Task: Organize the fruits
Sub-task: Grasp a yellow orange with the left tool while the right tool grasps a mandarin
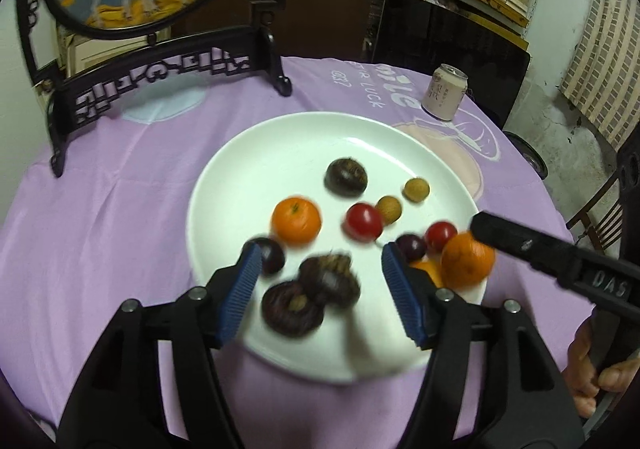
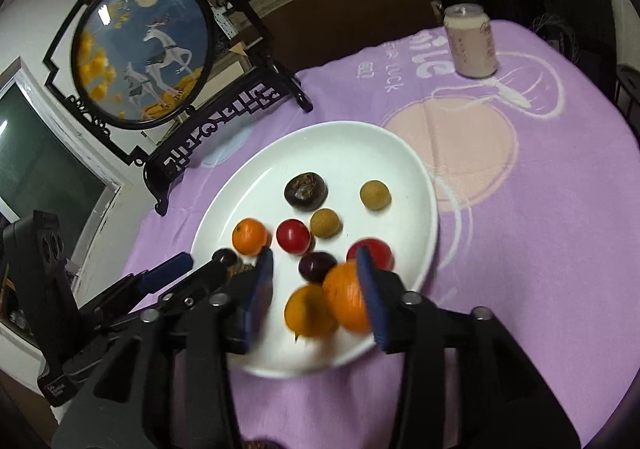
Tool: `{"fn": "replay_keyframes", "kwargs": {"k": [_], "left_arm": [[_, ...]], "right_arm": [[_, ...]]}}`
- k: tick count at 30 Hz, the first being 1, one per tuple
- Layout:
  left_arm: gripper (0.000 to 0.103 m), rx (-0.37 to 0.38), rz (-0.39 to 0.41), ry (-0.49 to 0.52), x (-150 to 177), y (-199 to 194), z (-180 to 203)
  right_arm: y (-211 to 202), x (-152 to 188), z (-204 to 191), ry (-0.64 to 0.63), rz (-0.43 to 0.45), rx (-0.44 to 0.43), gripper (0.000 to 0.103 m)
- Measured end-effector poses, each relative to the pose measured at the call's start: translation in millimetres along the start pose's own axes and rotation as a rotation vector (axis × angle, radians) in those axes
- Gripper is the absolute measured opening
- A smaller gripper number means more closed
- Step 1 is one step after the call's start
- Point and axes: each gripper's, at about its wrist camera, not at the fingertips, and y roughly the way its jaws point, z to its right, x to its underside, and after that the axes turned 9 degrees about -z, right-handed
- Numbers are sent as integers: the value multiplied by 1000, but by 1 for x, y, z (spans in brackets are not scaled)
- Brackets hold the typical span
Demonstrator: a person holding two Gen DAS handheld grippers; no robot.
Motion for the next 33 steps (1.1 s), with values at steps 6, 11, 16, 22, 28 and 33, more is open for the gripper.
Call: {"fn": "replay_keyframes", "kwargs": {"k": [6,11,16,22,28,33], "left_arm": [[71,-20,-18,3,43,-12,-11],[80,-34,6,32,74,-30,-9],[86,10,33,82,110,-53,-7],[87,75,43,155,132,-64,8],[88,87,7,254,137,-53,30],[88,56,8,314,139,-47,45]], "right_arm": [[-17,36,-10,-46,13,-3,52],[-35,83,-9,-80,26,-4,58],[-48,126,-2,-72,4,-43,58],[-61,145,9,-28,7,-123,60],[-64,149,15,-3,2,-130,60],[-63,148,20,20,-6,-134,60]]}}
